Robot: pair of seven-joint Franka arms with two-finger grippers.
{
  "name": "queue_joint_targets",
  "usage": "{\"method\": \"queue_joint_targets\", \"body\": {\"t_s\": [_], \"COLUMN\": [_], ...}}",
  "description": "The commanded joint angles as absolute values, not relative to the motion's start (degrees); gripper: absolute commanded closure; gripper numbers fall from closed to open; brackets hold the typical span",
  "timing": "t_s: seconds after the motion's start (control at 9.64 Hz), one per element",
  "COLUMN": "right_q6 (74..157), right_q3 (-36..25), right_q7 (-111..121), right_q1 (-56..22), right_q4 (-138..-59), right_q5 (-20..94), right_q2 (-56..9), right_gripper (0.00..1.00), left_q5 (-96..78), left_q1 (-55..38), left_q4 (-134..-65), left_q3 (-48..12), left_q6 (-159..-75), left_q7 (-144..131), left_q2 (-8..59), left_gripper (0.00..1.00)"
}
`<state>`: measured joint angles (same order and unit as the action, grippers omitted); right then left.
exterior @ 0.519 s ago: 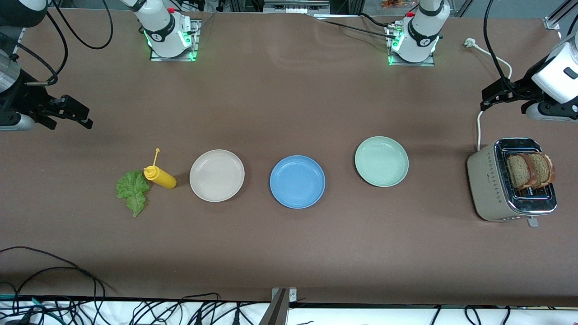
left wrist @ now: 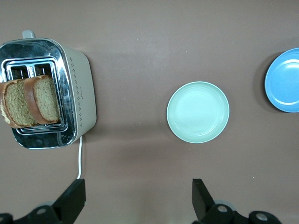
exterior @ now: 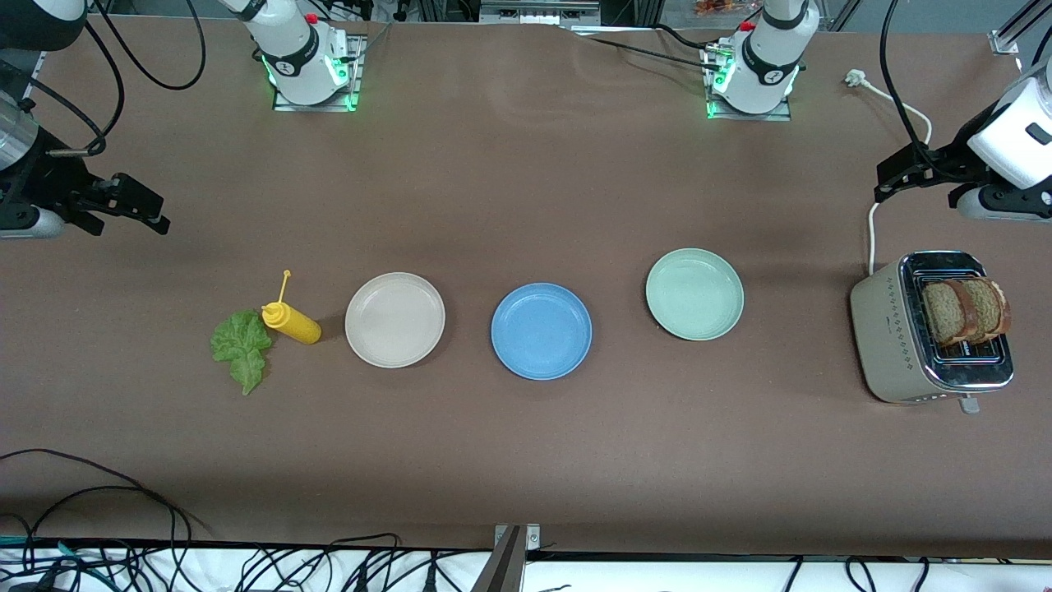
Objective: Make sandwich in blue plate with both arms
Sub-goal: 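Move the left gripper toward the toaster above the bread slices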
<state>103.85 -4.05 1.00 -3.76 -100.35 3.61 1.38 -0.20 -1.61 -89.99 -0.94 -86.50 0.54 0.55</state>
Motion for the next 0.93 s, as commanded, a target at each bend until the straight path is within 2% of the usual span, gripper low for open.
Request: {"method": "queue_joint_targets", "body": {"t_s": [0.0, 0.83], "right_q6": [102.7, 102.5], "right_q3": [-4.1, -4.6], "right_q7": [1.3, 1.7], "right_q1": [-3.4, -3.3], "right_q4": [-99.3, -99.3], "right_q5": [3.3, 3.3], "right_q2": [1.1, 1.0], "right_gripper": [0.00, 0.00], "left_q5": [-0.5, 1.1], "left_q1": [-1.1, -1.1], "left_q4": [-88.5, -88.5], "left_q3": [-1.0, 4.0], "left_q6": [-86.7, -90.5], "left_q7": [1.8, 6.0], "left_q2": [1.8, 4.9], "left_gripper": [0.00, 0.00]}}
